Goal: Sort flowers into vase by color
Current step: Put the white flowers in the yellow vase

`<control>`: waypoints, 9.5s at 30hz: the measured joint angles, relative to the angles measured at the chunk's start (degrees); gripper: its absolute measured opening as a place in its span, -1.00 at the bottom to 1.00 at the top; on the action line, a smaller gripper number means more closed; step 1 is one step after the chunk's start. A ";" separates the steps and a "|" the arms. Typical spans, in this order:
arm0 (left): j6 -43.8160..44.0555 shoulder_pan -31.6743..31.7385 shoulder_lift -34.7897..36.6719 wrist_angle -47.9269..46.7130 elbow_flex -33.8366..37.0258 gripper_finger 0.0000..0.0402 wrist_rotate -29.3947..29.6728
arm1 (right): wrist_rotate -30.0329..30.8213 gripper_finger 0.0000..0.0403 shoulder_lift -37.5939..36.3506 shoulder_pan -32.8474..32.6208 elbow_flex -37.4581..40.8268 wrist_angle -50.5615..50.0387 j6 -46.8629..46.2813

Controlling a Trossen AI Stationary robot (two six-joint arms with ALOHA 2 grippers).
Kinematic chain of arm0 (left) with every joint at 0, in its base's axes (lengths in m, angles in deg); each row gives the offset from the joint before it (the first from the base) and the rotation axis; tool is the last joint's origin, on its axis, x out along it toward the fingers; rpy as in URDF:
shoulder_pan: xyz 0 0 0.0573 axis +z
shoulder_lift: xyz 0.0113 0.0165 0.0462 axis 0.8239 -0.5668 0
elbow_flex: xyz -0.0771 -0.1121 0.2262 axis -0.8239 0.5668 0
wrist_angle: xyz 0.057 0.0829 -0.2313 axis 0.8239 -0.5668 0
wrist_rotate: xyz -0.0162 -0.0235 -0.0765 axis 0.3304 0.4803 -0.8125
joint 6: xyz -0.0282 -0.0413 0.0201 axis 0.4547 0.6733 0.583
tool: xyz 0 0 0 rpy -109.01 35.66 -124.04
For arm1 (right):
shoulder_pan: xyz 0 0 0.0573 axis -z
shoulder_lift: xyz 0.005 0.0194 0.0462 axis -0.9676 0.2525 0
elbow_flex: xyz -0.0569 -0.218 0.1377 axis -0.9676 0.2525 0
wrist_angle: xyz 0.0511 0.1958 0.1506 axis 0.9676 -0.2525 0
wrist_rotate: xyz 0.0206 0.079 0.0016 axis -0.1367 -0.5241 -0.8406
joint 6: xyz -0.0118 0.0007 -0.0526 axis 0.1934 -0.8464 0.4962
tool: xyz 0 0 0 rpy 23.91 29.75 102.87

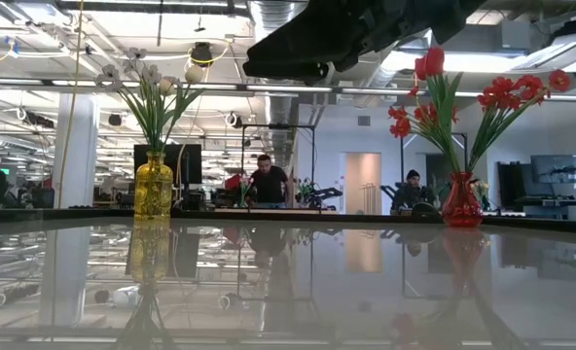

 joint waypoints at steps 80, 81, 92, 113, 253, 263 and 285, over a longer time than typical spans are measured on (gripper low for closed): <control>50.32 53.45 -0.56 -6.34 11.06 -1.00 -63.34 | -0.09 -0.06 0.00 -3.28 0.00 -3.23 1.46; 49.80 53.45 -0.90 -6.96 11.04 -1.00 -63.16 | -0.09 -0.06 0.00 -3.28 0.00 -3.22 1.46; 48.69 53.43 -7.64 -10.09 11.06 -1.00 -65.29 | -0.09 -0.06 0.00 -3.28 0.00 -3.19 1.48; 45.81 53.43 -8.02 -19.12 11.90 -1.00 -71.12 | -0.11 -0.06 0.00 -3.28 0.00 -3.26 1.64; 44.63 51.73 10.37 -14.67 25.27 -0.52 -62.47 | -0.24 -0.06 0.00 -3.31 0.02 -2.96 2.49; 42.52 51.70 10.34 -29.72 17.12 -0.51 -63.00 | -0.24 -0.06 0.00 -3.30 0.02 -2.97 2.49; 27.82 51.70 9.97 -80.69 -6.72 -0.51 -55.08 | -0.24 -0.06 0.00 -3.30 0.02 -2.45 2.47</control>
